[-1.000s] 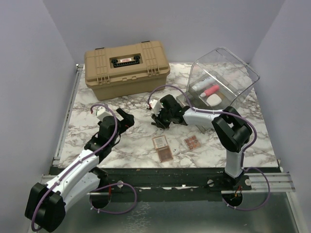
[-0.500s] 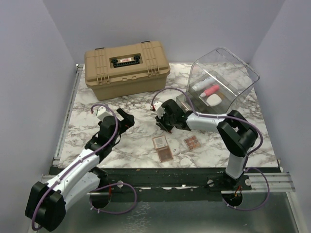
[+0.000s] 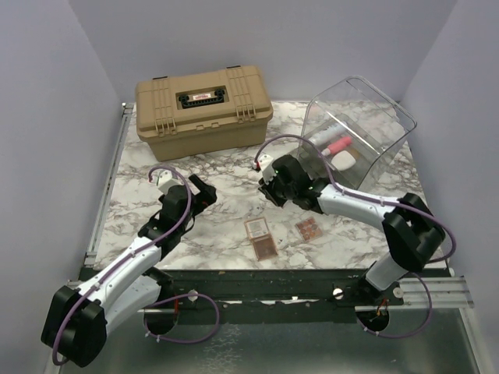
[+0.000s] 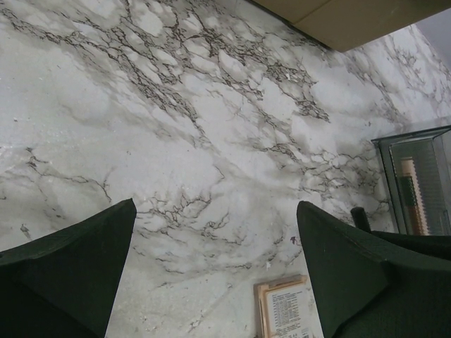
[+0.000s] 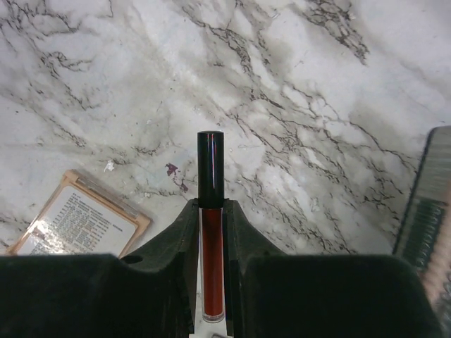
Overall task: Organize the makeup
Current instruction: Pick up the lipstick at the center of the board, then place the lipstick in the drawer.
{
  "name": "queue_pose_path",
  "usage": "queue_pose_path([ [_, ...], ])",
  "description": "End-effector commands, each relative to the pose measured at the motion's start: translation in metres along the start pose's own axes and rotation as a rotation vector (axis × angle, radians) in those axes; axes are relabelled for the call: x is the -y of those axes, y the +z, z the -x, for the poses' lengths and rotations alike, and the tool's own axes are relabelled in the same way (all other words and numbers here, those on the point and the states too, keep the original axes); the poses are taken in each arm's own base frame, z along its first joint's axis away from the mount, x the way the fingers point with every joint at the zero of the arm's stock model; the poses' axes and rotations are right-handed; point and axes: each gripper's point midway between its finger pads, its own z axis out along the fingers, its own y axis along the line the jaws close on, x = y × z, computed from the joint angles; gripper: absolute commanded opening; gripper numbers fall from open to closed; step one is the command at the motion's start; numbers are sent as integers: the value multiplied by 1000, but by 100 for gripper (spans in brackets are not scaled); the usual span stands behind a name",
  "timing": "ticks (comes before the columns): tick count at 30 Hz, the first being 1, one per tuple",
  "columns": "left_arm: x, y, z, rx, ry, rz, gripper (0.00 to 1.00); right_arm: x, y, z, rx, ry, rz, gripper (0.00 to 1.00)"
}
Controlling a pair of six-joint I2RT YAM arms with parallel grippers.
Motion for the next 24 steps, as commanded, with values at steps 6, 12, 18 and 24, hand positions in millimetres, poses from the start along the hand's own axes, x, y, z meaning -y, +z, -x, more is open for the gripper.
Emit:
queue_pose_path([
  [6,8,4,-1,-15,-26,-28,98,20,-45,23,89,-17,-113,14],
  [12,8,2,-3,-16,-24,-41,98,42,-68,45,131,-46,-220,14],
  [18,5,1,-7,-18,-30,-54,98,78,-88,57,109,-92,-419,14],
  [24,13,3,-8,-36,-27,-81,98,105,-95,51,49,-134,-537,14],
])
